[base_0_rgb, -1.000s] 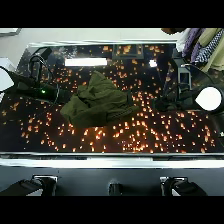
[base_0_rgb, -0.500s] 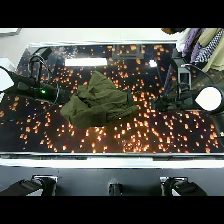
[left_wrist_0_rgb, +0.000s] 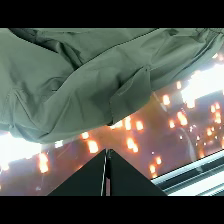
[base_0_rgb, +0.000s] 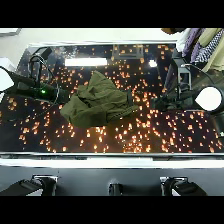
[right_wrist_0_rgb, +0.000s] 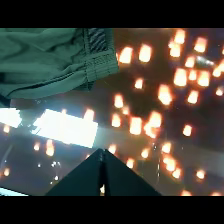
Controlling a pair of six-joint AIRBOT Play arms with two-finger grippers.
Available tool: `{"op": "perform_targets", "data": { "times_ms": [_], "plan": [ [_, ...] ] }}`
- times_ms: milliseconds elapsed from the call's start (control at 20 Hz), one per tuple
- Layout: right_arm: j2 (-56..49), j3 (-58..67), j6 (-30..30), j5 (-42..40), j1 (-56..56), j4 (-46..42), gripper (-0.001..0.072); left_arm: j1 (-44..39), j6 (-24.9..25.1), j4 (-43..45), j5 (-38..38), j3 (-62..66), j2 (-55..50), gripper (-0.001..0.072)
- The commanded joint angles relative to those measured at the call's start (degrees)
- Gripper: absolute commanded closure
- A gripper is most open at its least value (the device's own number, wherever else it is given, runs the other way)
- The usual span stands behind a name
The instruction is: Fold the clothes and pants, and hang the long-sleeved shirts on hangers.
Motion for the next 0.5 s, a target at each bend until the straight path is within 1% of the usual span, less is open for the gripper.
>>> {"op": "perform_targets", "data": {
  "times_ms": [0,100,150,200,250,300,350,400,450],
  "plan": [
    [0.0,0.0,0.2,-0.2,0.1,0.1,0.0664,0.0,0.0,0.0,0.1,0.0,0.0,0.0693],
    [0.0,0.0,0.5,-1.5,0.1,0.2,0.0664,0.0,0.0,0.0,0.1,0.0,0.0,0.0693],
    [0.0,0.0,2.1,-2.7,0.1,0.6,0.0664,0.0,0.0,0.0,0.1,0.0,0.0,0.0693],
    [0.0,0.0,6.2,-2.9,0.1,1.6,0.0664,0.0,0.0,0.0,0.1,0.0,0.0,0.0692],
    [0.0,0.0,8.4,-2.9,0.1,2.0,0.0663,0.0,0.0,0.1,0.1,0.0,0.0,0.0684],
    [-0.1,0.0,8.2,-3.1,0.1,2.1,0.0614,0.2,0.0,0.1,0.0,0.0,0.0,0.0507],
    [-0.1,0.0,7.8,-3.5,-0.2,0.5,0.0392,0.4,-1.4,0.3,-0.9,0.0,0.0,0.0041],
    [-0.3,0.0,9.3,-3.9,-1.2,-2.2,0.0279,0.6,-3.9,1.9,-2.0,-0.2,0.0,-0.0013],
    [-0.8,-0.2,11.7,-4.2,-3.2,-4.3,0.0263,1.2,-4.0,3.4,-3.3,-0.4,0.0,-0.0013]
  ]
}}
